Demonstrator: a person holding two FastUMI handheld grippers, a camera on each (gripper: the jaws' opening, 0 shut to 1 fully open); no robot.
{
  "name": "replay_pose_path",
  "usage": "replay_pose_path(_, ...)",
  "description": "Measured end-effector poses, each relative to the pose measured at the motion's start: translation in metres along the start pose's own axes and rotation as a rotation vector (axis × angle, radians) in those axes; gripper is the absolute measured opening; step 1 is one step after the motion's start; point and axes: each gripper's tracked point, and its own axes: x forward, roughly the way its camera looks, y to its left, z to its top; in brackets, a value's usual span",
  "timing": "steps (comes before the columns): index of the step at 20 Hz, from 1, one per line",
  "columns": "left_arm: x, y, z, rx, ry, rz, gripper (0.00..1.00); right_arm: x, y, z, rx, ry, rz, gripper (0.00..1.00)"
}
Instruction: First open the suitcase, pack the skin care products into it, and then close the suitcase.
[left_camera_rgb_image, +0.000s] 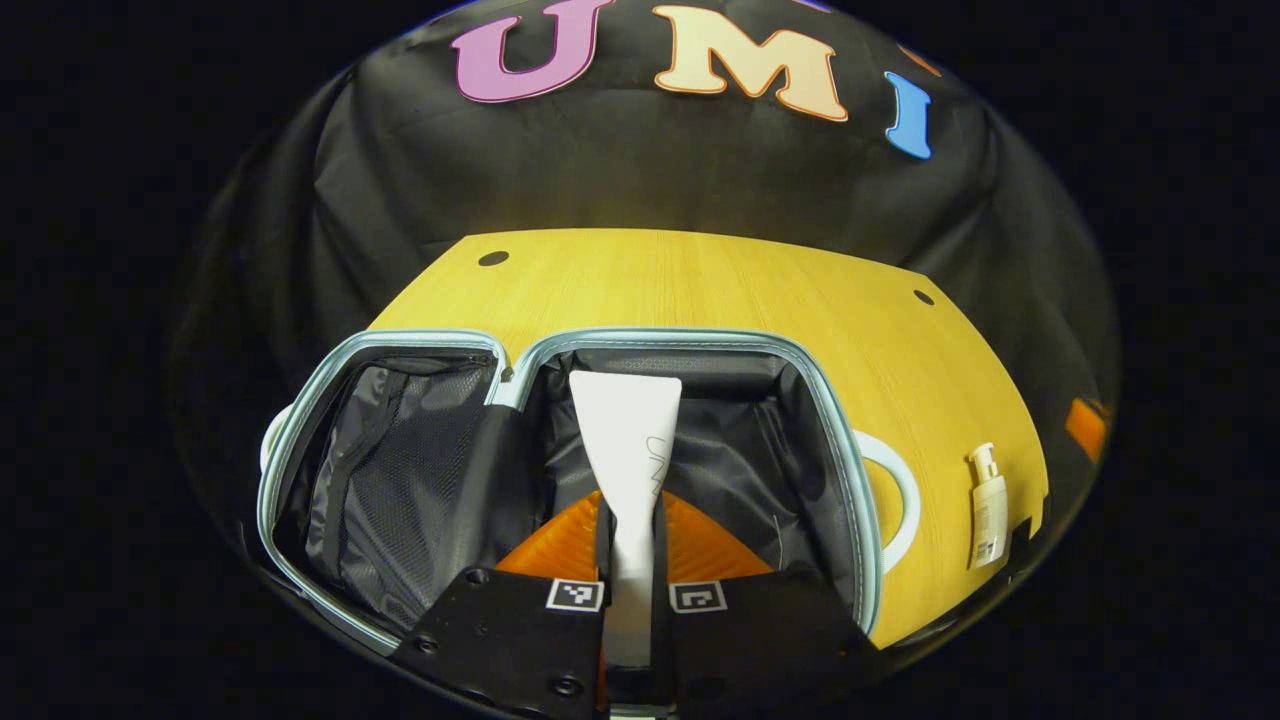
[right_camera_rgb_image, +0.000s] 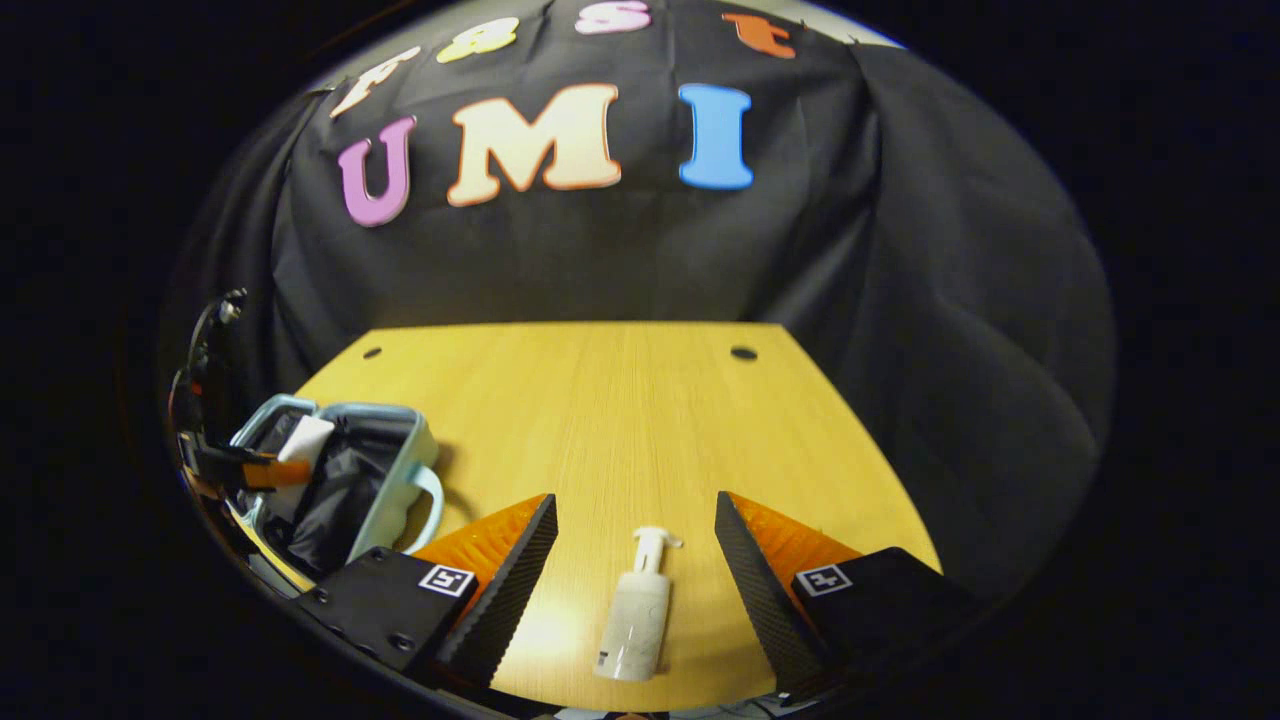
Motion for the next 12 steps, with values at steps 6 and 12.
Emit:
replay_pose_path(6, -0.005, 0.004, 0.000, 0.014, -0.003, -0.015, 0.10, 0.033, -0.008, -0.103, 0.011, 0.318, -0.056, 1.00)
replay_pose_path(12, -0.008, 0.006, 0.005, 0.017, -0.008, -0.024, 0.10, 0.039, -0.005, -0.134, -0.011, 0.415, -0.039, 0.71)
